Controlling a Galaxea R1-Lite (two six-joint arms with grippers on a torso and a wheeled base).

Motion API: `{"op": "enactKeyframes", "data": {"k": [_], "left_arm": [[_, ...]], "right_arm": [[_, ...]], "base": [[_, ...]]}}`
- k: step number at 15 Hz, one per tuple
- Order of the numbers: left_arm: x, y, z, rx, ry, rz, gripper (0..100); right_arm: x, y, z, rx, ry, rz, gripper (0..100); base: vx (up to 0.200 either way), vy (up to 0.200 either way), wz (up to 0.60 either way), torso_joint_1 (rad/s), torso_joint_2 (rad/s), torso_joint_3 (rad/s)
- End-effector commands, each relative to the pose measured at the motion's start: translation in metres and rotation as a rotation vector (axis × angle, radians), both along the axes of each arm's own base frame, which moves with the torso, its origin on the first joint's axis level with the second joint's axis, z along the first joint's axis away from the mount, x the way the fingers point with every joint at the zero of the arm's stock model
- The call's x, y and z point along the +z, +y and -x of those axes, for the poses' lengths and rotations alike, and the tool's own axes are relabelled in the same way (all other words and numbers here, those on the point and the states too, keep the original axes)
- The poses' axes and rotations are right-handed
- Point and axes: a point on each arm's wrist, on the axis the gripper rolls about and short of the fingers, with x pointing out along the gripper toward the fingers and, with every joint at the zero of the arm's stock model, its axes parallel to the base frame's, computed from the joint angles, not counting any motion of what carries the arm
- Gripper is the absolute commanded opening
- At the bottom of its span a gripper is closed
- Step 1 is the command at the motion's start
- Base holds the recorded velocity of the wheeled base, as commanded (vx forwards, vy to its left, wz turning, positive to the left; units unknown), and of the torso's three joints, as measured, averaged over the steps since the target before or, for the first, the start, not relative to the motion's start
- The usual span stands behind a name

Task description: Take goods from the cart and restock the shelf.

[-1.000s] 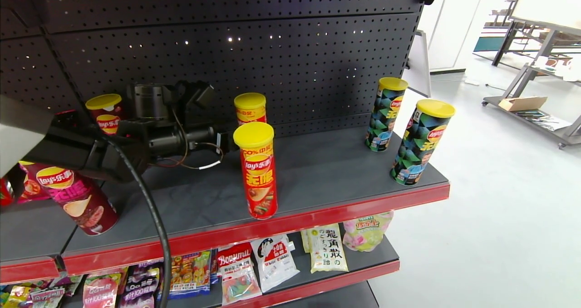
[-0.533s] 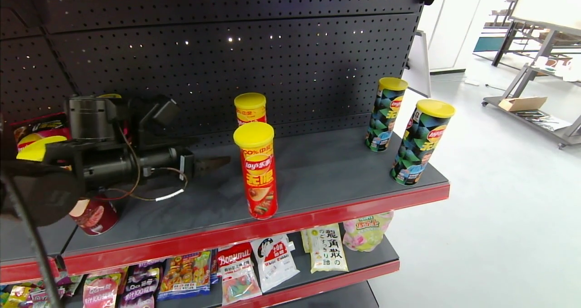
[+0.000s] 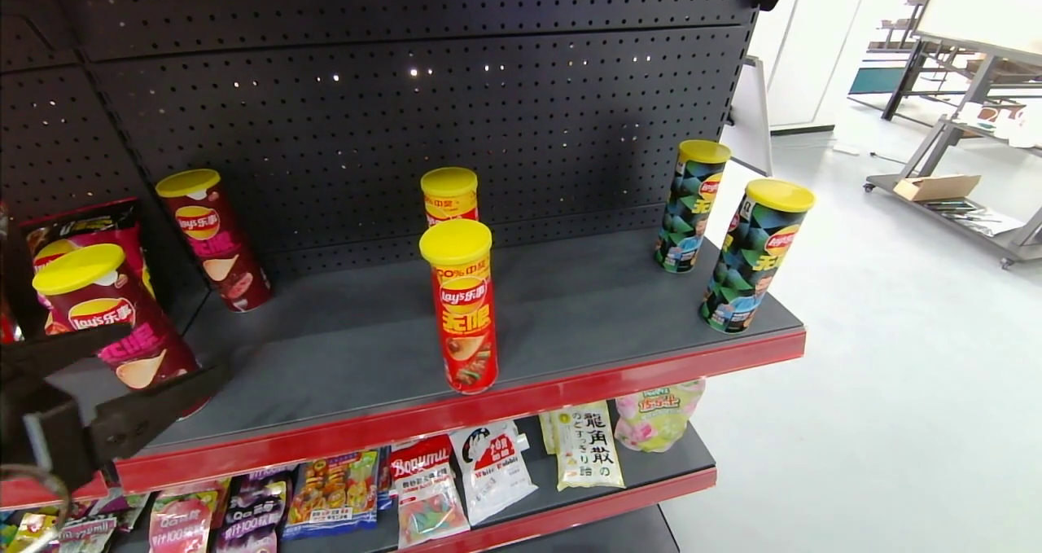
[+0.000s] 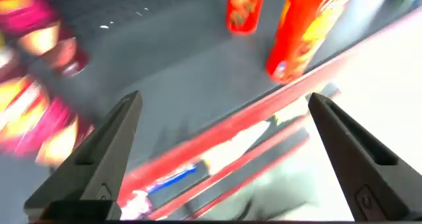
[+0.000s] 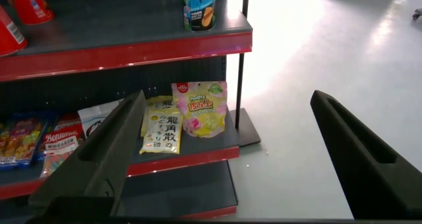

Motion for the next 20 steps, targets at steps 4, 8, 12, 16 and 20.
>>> {"op": "enactKeyframes", "data": {"k": [4,8,12,16,20], "left_arm": [[-0.040,0.017,0.115,0.086,-0.182,0.115,100],[-0.048,0.019,0.118,0.174,-0.176,0.094,100],[-0.063,0.020,0.122,0.177,-0.178,0.086,100],[-0.085,0.022,0.137,0.173,-0.174,0.081,100],[-0.091,0.021,0.135,0.166,-0.156,0.077,100]], "right_arm": [[0.000,0.000,0.000,0.001,0.001,0.000,100],[0.000,0.000,0.000,0.001,0.001,0.000,100],[0.000,0.000,0.000,0.007,0.001,0.006,100],[0.000,0.000,0.000,0.004,0.001,0.002,100],[0.000,0.000,0.000,-0.001,0.001,0.006,100]], "base": [[0.000,0.000,0.00,0.000,0.00,0.000],[0.000,0.000,0.00,0.000,0.00,0.000],[0.000,0.000,0.00,0.000,0.00,0.000],[0.000,0.000,0.00,0.000,0.00,0.000],[0.000,0.000,0.00,0.000,0.00,0.000]]}}
